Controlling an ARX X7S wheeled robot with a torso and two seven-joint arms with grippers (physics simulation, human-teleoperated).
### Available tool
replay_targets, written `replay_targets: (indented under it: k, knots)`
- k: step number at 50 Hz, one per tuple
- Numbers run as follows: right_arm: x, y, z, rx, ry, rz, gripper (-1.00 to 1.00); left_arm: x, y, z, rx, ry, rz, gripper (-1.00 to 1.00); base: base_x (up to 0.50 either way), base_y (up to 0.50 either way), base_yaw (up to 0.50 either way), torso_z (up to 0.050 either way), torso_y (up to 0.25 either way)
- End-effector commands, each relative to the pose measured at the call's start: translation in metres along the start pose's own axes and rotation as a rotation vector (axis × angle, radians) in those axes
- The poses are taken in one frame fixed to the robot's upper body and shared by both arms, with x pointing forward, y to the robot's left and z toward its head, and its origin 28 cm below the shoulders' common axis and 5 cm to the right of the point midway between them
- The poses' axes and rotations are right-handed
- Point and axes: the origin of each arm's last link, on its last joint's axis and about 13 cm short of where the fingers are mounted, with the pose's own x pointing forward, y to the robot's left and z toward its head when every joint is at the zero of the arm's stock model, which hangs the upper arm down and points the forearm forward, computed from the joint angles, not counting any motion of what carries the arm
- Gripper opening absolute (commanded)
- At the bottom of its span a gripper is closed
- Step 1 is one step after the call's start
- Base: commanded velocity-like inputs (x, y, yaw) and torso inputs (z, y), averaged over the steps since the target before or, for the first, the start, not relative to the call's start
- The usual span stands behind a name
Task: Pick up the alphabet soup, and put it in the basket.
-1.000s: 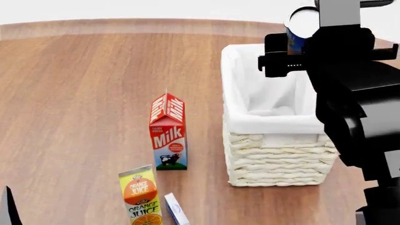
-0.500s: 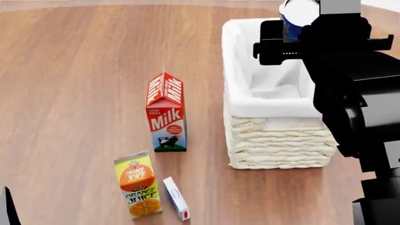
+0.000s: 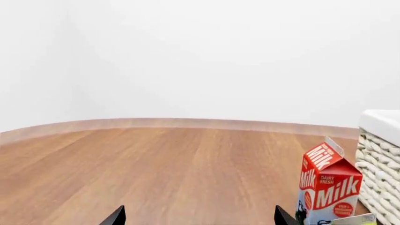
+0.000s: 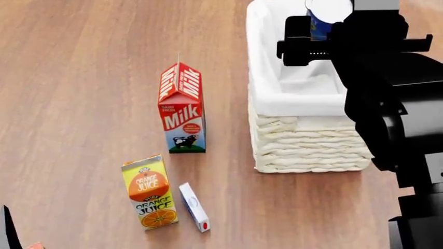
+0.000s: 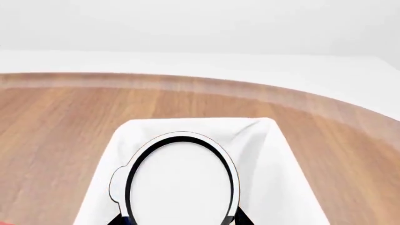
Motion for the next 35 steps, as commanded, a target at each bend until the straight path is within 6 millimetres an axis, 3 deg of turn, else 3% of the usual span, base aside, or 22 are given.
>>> replay_targets:
  k: [1,13,22,35]
  knots:
    - [0.0,0.004,0.008,-0.011,-0.039,0.012,-1.0,0.002,0.003,0.002,-0.004,0.002,0.026,1.0,0.0,0.0,0.0,0.0,0.0]
    - [-0.007,0.003,0.017,-0.007,-0.063,-0.005,-1.0,0.001,0.002,0.001,-0.01,0.005,0.023,1.0,0.0,0.0,0.0,0.003,-0.113]
    - [-0.011,0.004,0.041,-0.036,-0.069,-0.032,-1.0,0.0,0.002,-0.001,-0.011,0.009,0.016,1.0,0.0,0.0,0.0,0.0,0.0]
    - [0.0,-0.004,0.053,-0.052,-0.033,-0.084,-1.0,-0.002,0.003,0.0,-0.005,-0.018,0.028,1.0,0.0,0.0,0.0,0.0,-0.037]
